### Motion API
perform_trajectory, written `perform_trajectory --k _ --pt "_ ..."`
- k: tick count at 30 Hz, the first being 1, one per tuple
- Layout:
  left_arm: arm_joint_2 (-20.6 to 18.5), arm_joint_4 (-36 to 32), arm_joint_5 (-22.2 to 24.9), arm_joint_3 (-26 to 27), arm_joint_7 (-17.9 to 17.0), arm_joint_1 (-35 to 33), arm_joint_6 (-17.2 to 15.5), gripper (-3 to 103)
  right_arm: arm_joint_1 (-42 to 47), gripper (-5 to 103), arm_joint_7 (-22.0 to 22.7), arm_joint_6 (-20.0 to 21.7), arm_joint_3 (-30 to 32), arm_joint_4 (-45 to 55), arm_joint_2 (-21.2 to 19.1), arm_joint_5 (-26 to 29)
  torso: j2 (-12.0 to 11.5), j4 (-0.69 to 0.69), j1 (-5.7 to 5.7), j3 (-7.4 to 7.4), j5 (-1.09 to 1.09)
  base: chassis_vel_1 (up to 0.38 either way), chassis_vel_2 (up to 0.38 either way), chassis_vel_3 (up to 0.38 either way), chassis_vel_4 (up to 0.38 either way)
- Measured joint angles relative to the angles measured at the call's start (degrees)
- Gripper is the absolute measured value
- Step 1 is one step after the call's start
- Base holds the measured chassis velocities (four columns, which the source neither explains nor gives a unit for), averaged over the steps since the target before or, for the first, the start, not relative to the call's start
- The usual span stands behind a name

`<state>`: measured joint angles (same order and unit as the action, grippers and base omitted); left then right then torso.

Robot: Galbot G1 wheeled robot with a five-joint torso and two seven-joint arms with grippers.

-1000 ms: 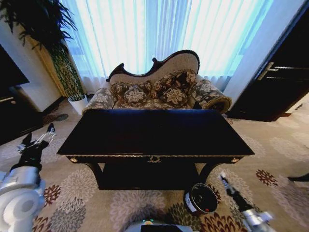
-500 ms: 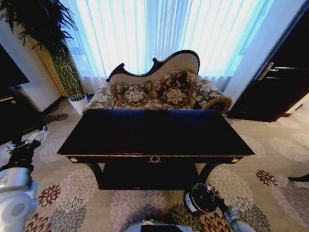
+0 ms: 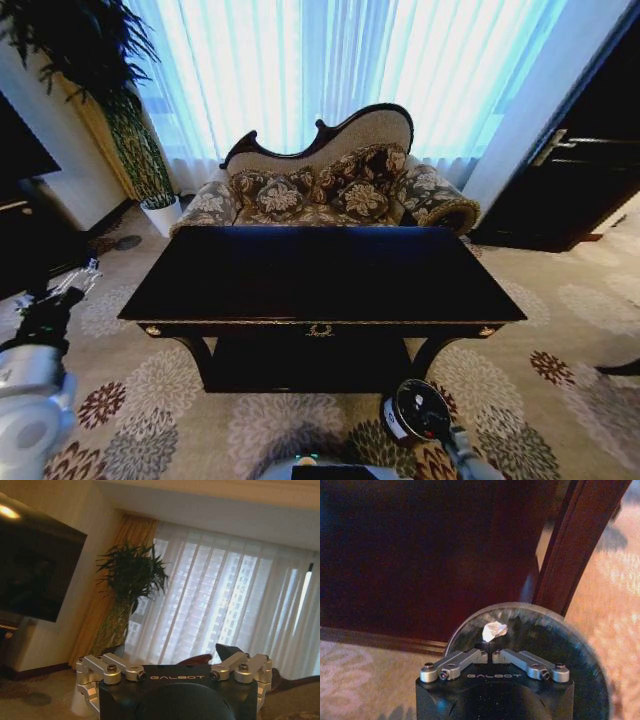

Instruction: Move to the front of the table and place the trash on the table into the trash bin.

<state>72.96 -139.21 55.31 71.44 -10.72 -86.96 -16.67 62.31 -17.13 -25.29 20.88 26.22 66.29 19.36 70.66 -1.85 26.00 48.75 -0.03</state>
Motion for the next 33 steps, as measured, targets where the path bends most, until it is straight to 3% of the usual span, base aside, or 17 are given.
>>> perform_trajectory --k 7,20,27,31,33 --pt "-3.2 -1.4 4.7 3.8 -0.3 0.4 -1.0 100 -2.0 0 4.0 5.6 -5.4 -0.4 1.4 7.5 0.0 0.0 0.0 0.0 0.01 0.0 0.0 0.0 0.0" --pt "-3.5 -1.6 4.6 3.7 -0.3 0.3 -1.1 100 -3.0 0 6.4 8.3 -7.1 -1.0 0.4 9.5 0.0 -0.01 0.0 0.0 0.01 0.0 0.0 0.0 0.0" --pt "-3.4 -2.2 4.6 4.4 -0.3 -0.3 -1.2 100 -4.0 -3 10.4 9.2 -7.3 0.3 -1.1 8.6 0.0 -0.01 0.0 0.0 0.01 0.0 0.0 0.0 0.0" --pt "-3.5 -2.7 4.9 4.7 -0.4 -0.3 -1.2 100 -3.8 8 11.4 10.1 -7.6 1.4 -1.4 8.3 0.0 0.0 0.0 0.0 0.03 0.0 0.0 0.0 0.0" --pt "-3.4 -3.3 5.1 4.8 -0.4 -0.4 -1.3 100 -3.6 18 11.8 10.5 -7.7 1.2 -1.9 7.5 0.0 -0.01 0.0 0.0 0.03 0.0 0.0 0.0 0.0"
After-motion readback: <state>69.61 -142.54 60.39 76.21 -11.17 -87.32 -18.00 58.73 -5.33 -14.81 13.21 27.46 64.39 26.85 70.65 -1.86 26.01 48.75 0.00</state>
